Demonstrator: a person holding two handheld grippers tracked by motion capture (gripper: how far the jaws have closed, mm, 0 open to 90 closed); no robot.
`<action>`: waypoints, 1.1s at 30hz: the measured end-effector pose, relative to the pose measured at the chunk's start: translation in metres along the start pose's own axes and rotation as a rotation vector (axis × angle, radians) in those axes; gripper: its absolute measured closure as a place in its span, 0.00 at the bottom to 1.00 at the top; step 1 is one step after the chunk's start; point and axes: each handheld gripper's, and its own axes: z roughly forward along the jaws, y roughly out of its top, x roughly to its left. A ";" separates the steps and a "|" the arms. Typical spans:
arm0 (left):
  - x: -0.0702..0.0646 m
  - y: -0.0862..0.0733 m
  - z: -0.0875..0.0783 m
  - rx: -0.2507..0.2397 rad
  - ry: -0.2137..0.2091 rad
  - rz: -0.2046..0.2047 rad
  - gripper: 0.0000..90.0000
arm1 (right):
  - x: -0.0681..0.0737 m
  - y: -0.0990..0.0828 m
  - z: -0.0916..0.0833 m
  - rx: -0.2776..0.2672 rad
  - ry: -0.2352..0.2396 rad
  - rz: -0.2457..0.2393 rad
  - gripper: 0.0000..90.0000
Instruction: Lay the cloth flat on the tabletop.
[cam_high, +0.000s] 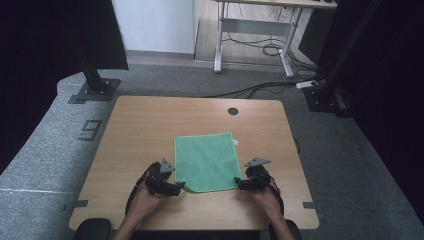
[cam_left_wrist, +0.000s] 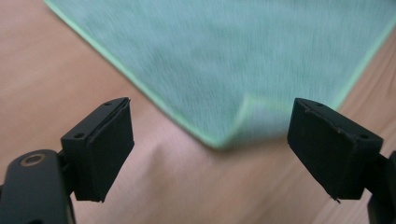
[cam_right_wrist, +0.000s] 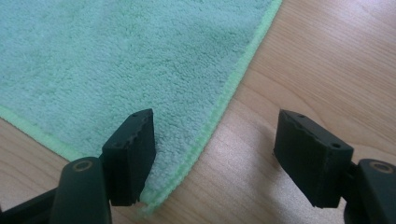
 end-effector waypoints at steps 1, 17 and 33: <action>0.002 0.005 0.000 -0.006 0.006 -0.003 0.16 | 0.000 0.000 0.000 -0.001 0.001 0.000 0.32; 0.004 0.001 0.027 0.127 0.068 0.028 0.16 | -0.002 -0.004 0.001 -0.017 0.014 0.032 0.30; -0.007 -0.031 0.006 0.072 0.086 -0.003 0.16 | 0.005 -0.010 -0.005 -0.010 0.034 0.003 0.26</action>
